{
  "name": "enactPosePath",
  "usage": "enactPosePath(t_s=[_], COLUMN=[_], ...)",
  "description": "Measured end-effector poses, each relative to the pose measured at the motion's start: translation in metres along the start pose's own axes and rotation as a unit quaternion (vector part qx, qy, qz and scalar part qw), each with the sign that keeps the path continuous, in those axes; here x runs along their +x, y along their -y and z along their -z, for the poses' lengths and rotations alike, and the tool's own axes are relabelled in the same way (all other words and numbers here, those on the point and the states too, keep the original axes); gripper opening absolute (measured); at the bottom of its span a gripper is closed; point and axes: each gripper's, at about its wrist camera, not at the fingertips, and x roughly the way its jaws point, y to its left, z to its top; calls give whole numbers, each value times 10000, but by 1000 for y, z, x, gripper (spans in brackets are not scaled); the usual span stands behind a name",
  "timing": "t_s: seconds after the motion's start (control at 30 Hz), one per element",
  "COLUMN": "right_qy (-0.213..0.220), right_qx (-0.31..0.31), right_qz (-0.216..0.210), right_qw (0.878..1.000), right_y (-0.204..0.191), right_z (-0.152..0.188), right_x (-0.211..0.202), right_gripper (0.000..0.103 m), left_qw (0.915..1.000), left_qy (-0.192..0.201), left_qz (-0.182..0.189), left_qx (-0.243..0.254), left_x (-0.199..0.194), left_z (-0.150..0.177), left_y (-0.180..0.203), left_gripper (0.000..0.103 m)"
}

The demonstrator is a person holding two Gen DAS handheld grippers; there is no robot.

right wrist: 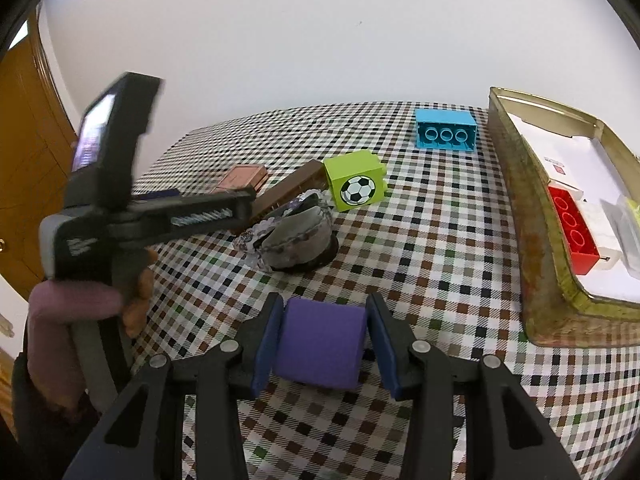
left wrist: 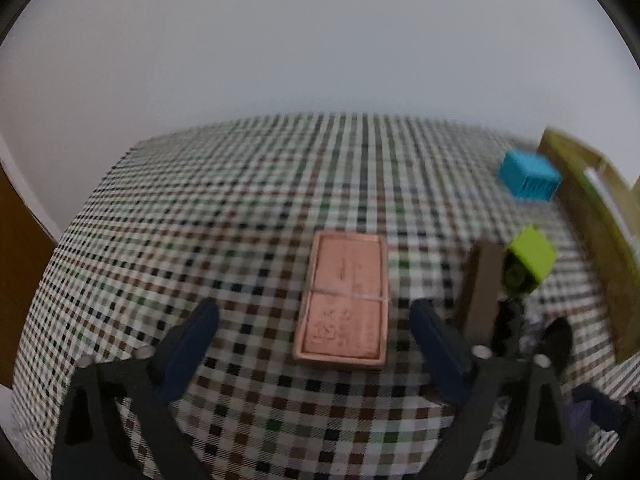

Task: Organize rigid objects
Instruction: 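Grasp the copper brick with the left gripper while the right holds the purple block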

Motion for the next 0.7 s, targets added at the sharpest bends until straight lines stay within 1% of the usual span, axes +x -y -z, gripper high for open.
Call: enactPosePath(t_s=[0.03, 0.1, 0.13, 0.17, 0.2, 0.27, 0.3, 0.33, 0.37, 0.43, 0.53, 0.57, 0.7], right_qy=[-7, -21, -17, -5, 13, 86, 124, 168, 223, 306, 271, 279, 396], right_qx=[8, 7, 8, 15, 23, 38, 32, 7, -8, 15, 47, 38, -59], right_qz=[-9, -16, -12, -5, -5, -1, 11, 48, 92, 155, 120, 112, 28], right_qw=[10000, 10000, 10000, 10000, 10000, 10000, 9999, 9998, 9997, 9994, 9995, 9995, 9992], right_y=[0, 0, 0, -1, -1, -1, -1, -1, 0, 1, 4, 4, 1], right_z=[0, 0, 0, 0, 1, 1, 2, 1, 1, 0, 0, 0, -1], right_x=[0, 1, 0, 0, -1, -4, -5, -7, -8, -10, -10, -10, -12], right_gripper=[46, 46, 46, 46, 46, 46, 46, 46, 45, 45, 45, 45, 45], left_qw=[9999, 9991, 9987, 9987, 9988, 9990, 9990, 9990, 9990, 9991, 9991, 9990, 9985], left_qy=[-37, -155, -158, -137, -118, -79, -71, -52, -30, -11, 8, 14, 84], left_qz=[115, 212, 263, 237, 196, 281, 302, 330, 330, 296, 303, 298, 330], left_qx=[-88, -333, -413, -439, -434, -349, -320, -291, -286, -296, -312, -319, -431], left_x=[2, 6, 7, 7, 6, 5, 4, 3, 2, 1, 0, 0, -1], left_z=[-1, -1, 0, 0, 1, 1, 1, 1, 1, 1, 1, 5, 3], left_y=[-3, -13, -17, -18, -18, -17, -17, -17, -18, -22, -23, -18, -26], left_gripper=[93, 92, 88, 86, 80, 74, 70, 64, 60, 47, 46, 46, 45])
